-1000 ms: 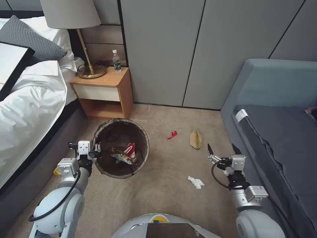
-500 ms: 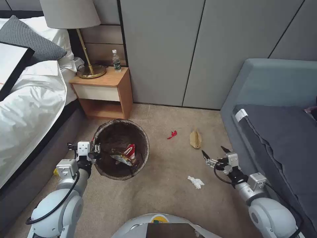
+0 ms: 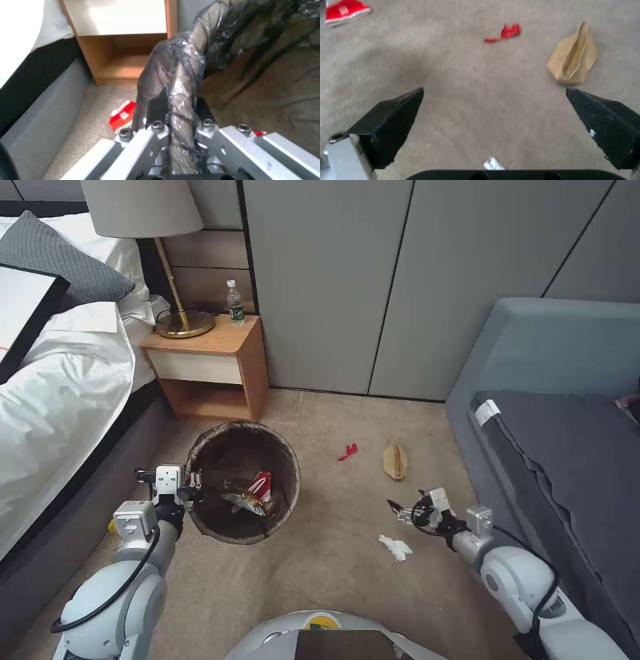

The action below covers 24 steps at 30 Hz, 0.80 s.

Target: Pick up the trash bin, then pick up the garbage from the floor and place it into the trash bin.

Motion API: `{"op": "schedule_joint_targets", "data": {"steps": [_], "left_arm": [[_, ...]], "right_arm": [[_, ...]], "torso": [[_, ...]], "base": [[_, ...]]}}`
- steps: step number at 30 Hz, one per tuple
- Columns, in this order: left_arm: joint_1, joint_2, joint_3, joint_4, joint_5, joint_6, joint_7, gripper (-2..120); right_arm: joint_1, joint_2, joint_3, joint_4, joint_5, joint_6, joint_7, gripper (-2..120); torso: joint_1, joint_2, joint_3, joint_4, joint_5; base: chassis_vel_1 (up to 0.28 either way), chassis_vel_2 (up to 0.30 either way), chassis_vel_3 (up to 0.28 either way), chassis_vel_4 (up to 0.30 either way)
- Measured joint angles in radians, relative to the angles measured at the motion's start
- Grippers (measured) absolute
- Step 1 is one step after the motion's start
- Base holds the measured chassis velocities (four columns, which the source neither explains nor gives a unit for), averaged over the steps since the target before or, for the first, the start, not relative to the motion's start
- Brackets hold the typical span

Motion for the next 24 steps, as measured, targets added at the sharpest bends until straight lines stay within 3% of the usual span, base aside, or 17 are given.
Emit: {"op": "schedule_joint_targets", "data": {"steps": [24], "left_arm": [[-0.011,-0.002,0.002,0.018,0.003,0.001,-0.003,3]], "right_arm": [[0.096,0.01,-0.128,-0.151,0.065,-0.115,0.156,100]], "torso": [[0.0,0.0,0.0,-0.0001,-0.0001]], "base": [[0.0,0.0,0.0,0.0]]}}
